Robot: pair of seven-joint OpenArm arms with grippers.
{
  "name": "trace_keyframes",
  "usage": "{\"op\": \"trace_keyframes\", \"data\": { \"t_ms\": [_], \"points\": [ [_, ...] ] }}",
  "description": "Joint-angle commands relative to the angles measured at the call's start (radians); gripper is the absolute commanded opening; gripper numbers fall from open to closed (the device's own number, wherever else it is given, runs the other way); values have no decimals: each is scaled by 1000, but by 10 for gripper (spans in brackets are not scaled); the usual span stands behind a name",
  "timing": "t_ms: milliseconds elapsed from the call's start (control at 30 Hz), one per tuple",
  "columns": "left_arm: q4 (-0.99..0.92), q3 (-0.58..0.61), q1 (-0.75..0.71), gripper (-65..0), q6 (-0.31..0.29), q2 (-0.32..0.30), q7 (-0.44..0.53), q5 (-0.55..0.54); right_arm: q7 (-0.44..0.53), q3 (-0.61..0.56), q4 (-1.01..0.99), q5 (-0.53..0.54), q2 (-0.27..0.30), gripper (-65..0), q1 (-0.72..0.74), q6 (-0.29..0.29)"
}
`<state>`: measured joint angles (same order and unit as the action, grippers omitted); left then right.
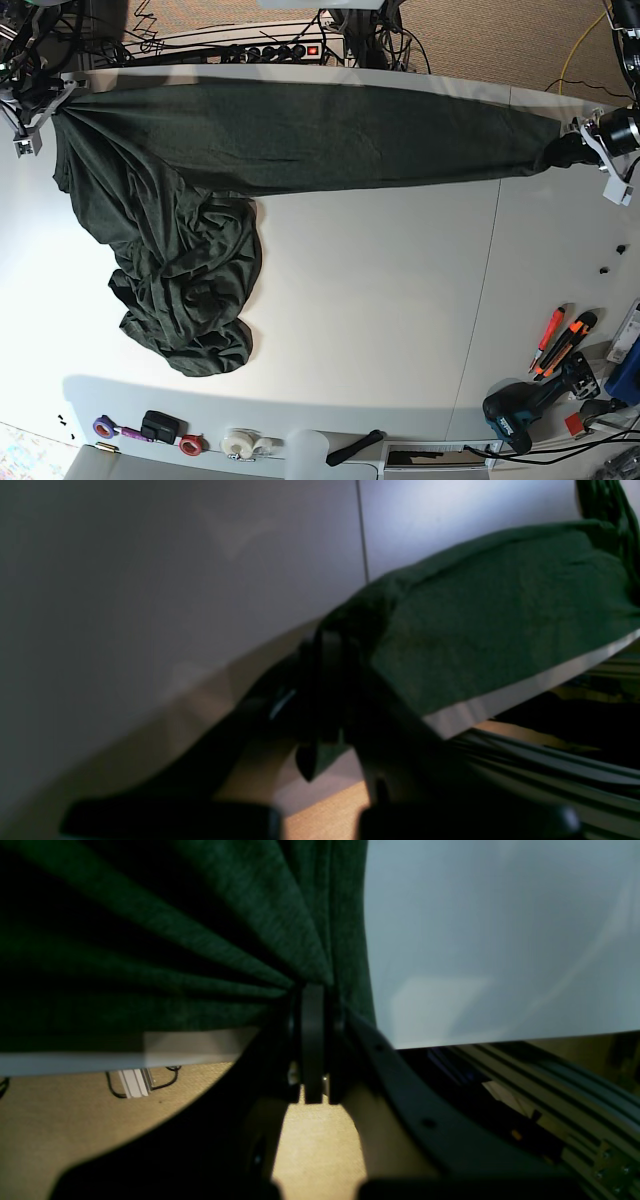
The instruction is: Layout the t-shirt on the table in an organized manner, then fold the t-shirt properly
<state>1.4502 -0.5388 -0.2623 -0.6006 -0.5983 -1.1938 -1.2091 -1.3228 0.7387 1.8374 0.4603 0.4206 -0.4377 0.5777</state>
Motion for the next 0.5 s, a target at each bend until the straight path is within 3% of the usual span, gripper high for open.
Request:
{"op": "trace_keyframes", "data": {
  "t_ms": [0,200,233,333,367,467],
  "points": [
    [13,-11,7,-650,-3,-23,5,-26,20,8,13,-5,23,-650,0,-14],
    [13,-11,7,-650,-3,-23,-5,-25,35,8,13,-5,23,-650,0,-14],
    [13,-11,7,-606,-3,-23,-5,-25,33,8,13,-5,23,-644,0,-14],
    [13,-11,7,-498,-3,-23,-4,-26,42,8,13,-5,23,-438,0,-14],
    [13,-11,7,-484,-3,-23,-3,-26,46,8,13,-5,23,-398,0,-14],
    [13,-11,7,-480,-3,-23,-3,-26,64,9,13,-6,26,-387,1,-14]
  ]
}}
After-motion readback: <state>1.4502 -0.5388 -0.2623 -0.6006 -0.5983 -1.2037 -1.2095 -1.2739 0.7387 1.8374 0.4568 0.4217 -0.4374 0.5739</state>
